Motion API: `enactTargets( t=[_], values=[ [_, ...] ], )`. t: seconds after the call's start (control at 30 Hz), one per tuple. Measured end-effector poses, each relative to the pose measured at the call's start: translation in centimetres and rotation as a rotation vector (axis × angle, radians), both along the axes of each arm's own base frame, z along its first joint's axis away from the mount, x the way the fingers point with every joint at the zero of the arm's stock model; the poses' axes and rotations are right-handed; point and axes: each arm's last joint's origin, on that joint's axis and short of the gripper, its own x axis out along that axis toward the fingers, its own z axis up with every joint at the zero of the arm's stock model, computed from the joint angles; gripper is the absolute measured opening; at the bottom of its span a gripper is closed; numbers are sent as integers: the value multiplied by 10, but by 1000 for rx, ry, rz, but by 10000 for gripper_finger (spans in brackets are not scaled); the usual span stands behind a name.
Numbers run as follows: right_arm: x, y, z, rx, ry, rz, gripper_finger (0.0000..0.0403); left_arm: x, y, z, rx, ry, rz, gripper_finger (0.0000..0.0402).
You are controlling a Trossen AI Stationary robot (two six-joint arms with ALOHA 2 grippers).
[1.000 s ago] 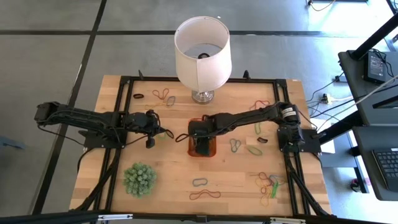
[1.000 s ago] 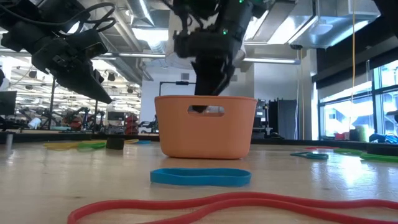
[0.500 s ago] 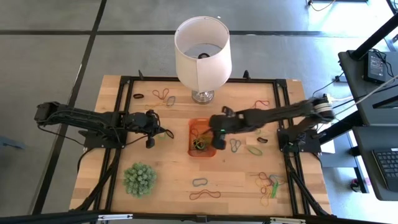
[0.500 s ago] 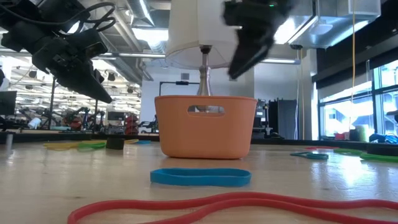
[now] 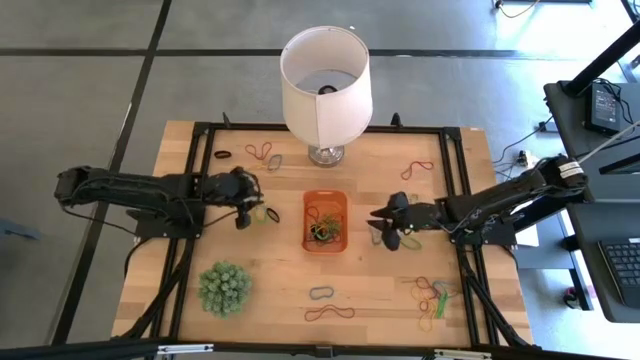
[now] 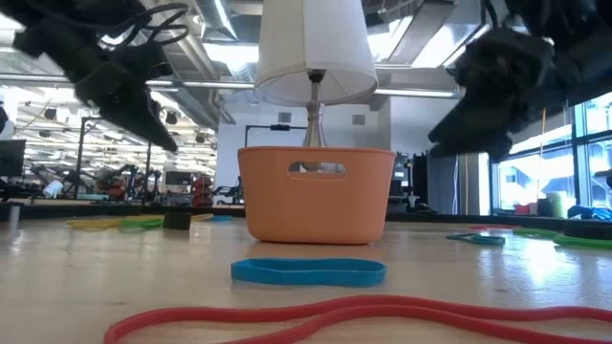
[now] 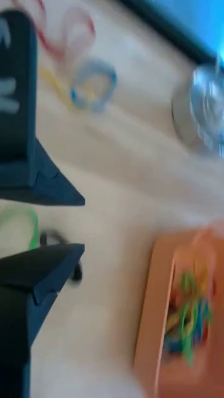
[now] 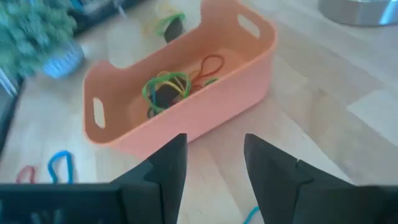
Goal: Pick and place rubber bands into bin
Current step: Put the yellow rubber band into the orange bin
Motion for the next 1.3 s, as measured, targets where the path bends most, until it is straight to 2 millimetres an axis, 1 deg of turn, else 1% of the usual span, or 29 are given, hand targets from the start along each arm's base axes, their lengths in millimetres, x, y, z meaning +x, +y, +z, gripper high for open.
enactTargets(
  t=[0.1, 0.17, 0.3, 0.43, 0.5, 0.6, 0.77, 0.87, 1.07, 1.3],
  values=[
    [-11, -2, -16, 34, -55, -33, 164, 0, 12, 22, 38, 71, 106, 136],
    [-15, -3, -20, 42, -87, -54, 164, 0, 22, 34, 60, 118, 204, 157],
    [-18, -3, -22, 35, -116, -48, 164, 3, 45, 53, 55, 190, 409, 197],
    [-14, -2, -17, 4, -128, -29, 164, 5, 71, 58, -85, 319, 523, 229],
    [-13, -2, -15, -12, -131, -20, 164, 5, 86, 55, -147, 386, 582, 237],
    [-12, -1, -14, -19, -133, -14, 164, 4, 107, 43, -242, 466, 661, 240],
    [-12, -1, -14, -31, -127, 8, 164, 2, 128, 24, -351, 530, 718, 241],
    [-12, -1, -14, -34, -126, 11, 164, 3, 135, 15, -383, 564, 740, 241],
    [-12, -1, -14, -40, -123, 13, 164, 12, 143, -6, -420, 648, 701, 225],
    [-12, -1, -14, -48, -121, 16, 164, 25, 151, -32, -506, 657, 631, 210]
  ],
)
